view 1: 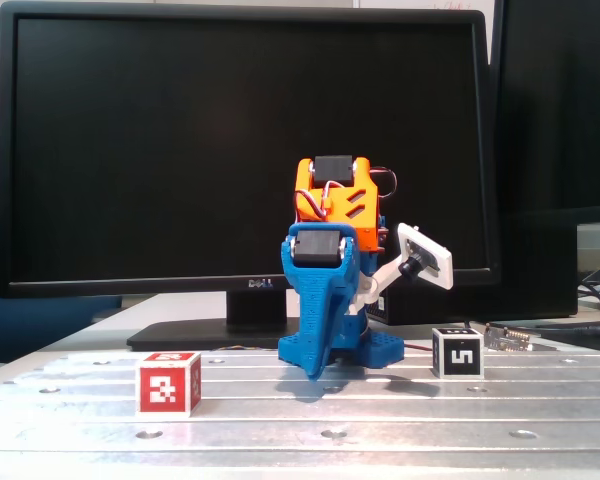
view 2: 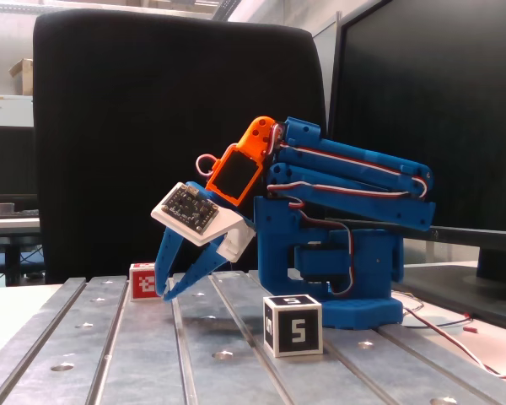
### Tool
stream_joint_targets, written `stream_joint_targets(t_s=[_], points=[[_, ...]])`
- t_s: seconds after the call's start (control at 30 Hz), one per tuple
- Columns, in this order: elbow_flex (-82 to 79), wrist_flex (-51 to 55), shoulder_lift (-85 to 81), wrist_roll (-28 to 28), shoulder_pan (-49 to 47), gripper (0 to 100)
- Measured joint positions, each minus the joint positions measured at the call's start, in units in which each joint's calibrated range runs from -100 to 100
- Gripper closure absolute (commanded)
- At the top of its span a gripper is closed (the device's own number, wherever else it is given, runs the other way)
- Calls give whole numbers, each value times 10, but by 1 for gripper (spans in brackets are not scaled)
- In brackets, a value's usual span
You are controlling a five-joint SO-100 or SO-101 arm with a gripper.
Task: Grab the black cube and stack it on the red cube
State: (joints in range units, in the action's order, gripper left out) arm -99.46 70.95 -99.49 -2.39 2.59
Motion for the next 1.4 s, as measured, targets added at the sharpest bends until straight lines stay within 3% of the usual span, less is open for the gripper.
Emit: stream_joint_targets(t_s=[0.17,0.73,1.4], points=[[0,0,0,0,-42,100],[0,-3,0,0,-50,100],[0,-134,9,-1,-47,100]])
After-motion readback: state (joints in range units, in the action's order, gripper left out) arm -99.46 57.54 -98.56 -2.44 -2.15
